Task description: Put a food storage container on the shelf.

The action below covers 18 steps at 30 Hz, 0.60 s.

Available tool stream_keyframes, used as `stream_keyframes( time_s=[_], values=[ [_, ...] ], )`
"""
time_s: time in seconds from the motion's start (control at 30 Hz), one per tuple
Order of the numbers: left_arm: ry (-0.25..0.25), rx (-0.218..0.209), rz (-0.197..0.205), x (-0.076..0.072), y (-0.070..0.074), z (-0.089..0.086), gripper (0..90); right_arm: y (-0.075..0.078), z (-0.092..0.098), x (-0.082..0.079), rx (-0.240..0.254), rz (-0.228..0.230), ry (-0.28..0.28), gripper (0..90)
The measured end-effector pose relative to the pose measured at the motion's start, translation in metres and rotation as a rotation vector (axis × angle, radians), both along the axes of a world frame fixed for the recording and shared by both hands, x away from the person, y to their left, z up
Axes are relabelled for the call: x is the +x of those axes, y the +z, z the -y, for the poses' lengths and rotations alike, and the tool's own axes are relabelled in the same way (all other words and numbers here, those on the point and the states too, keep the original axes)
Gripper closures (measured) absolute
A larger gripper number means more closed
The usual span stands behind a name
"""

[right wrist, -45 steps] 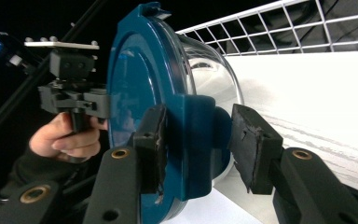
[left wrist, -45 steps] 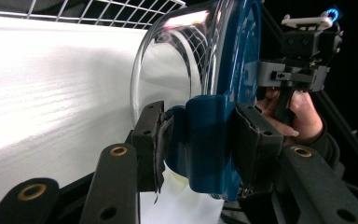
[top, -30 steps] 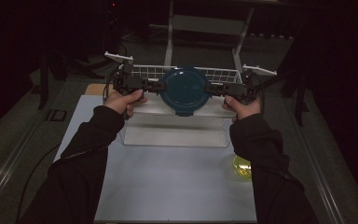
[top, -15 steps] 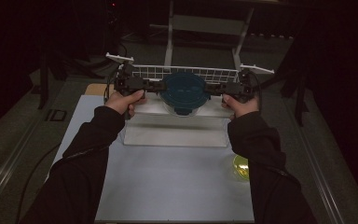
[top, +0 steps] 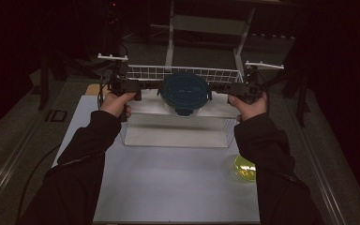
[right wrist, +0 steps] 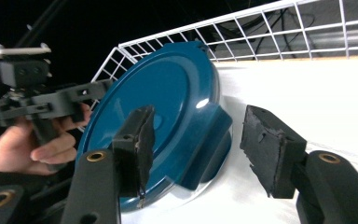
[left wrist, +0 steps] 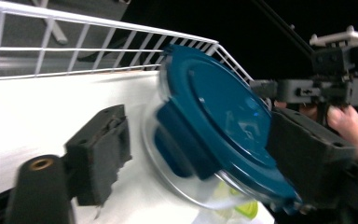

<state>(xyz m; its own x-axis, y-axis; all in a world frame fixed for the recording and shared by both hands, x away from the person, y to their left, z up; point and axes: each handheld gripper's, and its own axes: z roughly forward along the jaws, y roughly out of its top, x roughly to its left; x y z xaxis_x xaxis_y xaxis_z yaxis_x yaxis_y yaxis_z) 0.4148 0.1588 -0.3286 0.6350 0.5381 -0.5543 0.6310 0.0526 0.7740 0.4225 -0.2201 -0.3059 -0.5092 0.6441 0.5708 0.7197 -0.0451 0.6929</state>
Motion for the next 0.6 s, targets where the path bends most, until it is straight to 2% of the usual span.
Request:
stream_keyframes(
  time_s=[0.1,0.23,0.4,0.6],
  values=[
    [-0.005,0.014,0.022,-0.009,0.003,0.000,12.8,0.004,0.000,-0.007,-0.008,0.022,0.011,43.5],
    [-0.001,0.043,0.061,-0.021,0.008,0.001,0.3,0.011,-0.001,-0.018,-0.022,0.054,0.032,44.0],
    [-0.001,0.097,0.129,-0.040,0.012,0.004,0.0,0.016,-0.004,-0.036,-0.020,0.093,0.075,44.5],
    [0.013,0.118,0.205,-0.065,0.009,0.006,0.0,0.013,-0.009,-0.058,-0.004,0.116,0.137,46.1]
  ],
)
